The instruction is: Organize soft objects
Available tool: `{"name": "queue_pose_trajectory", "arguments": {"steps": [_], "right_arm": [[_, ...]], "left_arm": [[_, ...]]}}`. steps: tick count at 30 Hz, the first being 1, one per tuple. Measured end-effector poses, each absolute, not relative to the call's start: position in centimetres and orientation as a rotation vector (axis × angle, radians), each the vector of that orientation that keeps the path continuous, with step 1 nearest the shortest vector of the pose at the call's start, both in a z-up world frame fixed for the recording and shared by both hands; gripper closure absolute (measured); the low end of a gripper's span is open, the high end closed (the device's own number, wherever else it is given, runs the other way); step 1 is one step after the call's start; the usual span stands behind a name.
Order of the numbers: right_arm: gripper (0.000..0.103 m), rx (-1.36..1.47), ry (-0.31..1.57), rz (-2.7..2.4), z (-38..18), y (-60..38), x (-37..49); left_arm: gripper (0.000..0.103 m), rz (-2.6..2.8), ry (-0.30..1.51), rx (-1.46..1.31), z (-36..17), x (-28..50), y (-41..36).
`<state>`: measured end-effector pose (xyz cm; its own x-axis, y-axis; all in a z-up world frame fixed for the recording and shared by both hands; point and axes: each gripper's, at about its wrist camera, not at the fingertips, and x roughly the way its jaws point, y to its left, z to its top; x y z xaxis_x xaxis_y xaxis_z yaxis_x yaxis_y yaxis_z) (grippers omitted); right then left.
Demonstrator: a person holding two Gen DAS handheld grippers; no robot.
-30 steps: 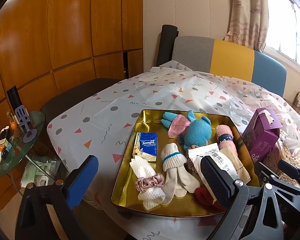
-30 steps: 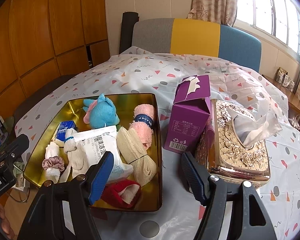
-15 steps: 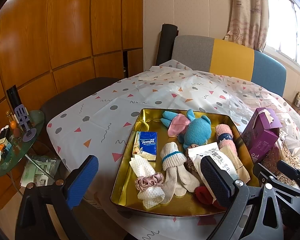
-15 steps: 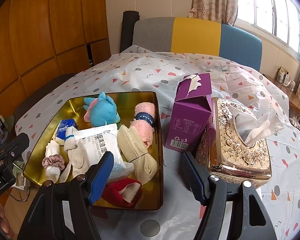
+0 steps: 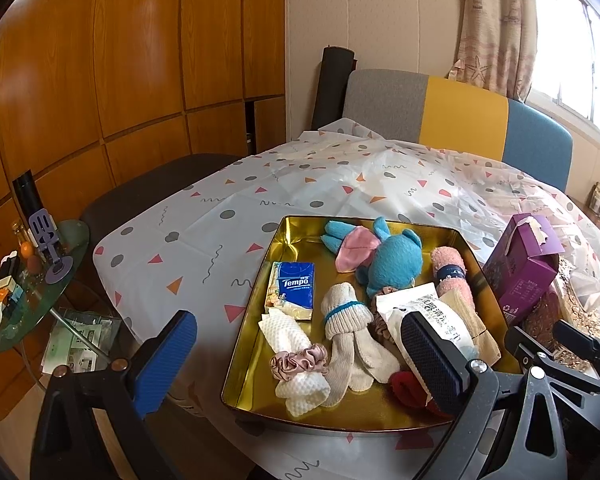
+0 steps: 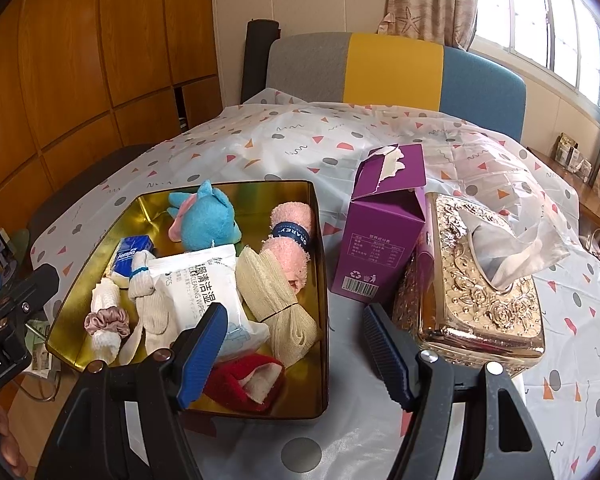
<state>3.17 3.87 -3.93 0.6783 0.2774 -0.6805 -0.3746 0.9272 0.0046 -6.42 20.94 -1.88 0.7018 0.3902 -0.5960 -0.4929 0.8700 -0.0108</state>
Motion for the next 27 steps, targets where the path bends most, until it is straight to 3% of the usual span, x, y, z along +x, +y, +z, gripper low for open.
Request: {"name": "queue_pose_trajectory", "arguments": {"steps": [21,27], "right_arm": [[0.032,-0.145,0.744,0.365,-4.13,3.84,3.19],[0.032,-0.14,0.728,0.365,-3.93,3.67,3.01]], "left_arm": [[0.0,0.494,0.615,-0.17,-1.78,-6.4,20.92],[0.005,0.472,0.627,-0.185,-1.92,-6.19,21.21]]}}
